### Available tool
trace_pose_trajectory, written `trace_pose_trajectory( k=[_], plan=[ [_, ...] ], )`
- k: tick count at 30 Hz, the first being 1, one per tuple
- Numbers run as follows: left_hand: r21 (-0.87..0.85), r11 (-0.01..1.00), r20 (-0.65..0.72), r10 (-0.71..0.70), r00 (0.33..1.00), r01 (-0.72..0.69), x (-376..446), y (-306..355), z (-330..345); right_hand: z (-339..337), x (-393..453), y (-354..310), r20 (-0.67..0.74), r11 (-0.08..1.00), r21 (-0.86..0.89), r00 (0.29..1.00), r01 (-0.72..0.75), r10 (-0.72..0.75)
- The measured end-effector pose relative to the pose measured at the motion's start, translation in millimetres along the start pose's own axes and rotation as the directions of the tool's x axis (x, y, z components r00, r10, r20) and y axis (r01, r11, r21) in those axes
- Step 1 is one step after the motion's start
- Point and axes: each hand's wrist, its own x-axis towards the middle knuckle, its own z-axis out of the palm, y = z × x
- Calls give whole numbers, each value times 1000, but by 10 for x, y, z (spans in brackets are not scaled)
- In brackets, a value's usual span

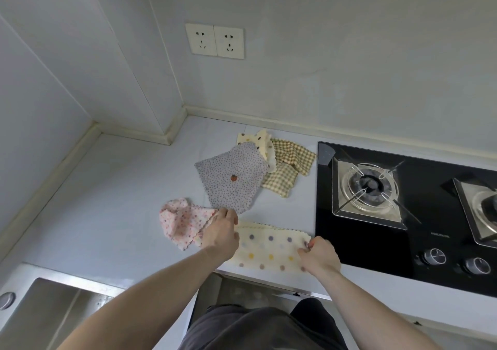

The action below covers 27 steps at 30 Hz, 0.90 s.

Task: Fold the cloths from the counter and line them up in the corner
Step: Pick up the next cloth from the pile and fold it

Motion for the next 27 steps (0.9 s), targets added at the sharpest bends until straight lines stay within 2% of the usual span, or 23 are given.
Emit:
trace_pose_trajectory(
  k=[2,5,7,9,15,18,21,27],
  plan=[
    [48,991,49,122,991,-125,-57,26,39,6,-15,-4,-9,1000,18,1000,14,-14],
    [87,952,225,267,937,-292,-174,34,151,36,-56,9,-10,991,129,999,37,-36],
    [103,944,308,271,912,-315,-245,16,225,39,-95,30,-29,959,280,999,45,-38],
    [121,941,334,262,905,-317,-308,-3,287,-8,-162,44,-22,913,407,1000,23,-15],
    [107,931,407,279,870,-349,-464,63,367,-188,-196,234,-23,784,620,998,-36,63],
    [28,937,372,314,874,-348,-500,110,363,-314,-204,273,-42,742,670,997,-15,58],
    [-73,952,259,305,916,-296,-530,89,338,-403,-255,168,-80,737,675,997,42,16],
    [-221,960,103,197,975,-170,-558,-70,213,-296,-361,-322,-7,773,619,985,140,-173]
  ],
)
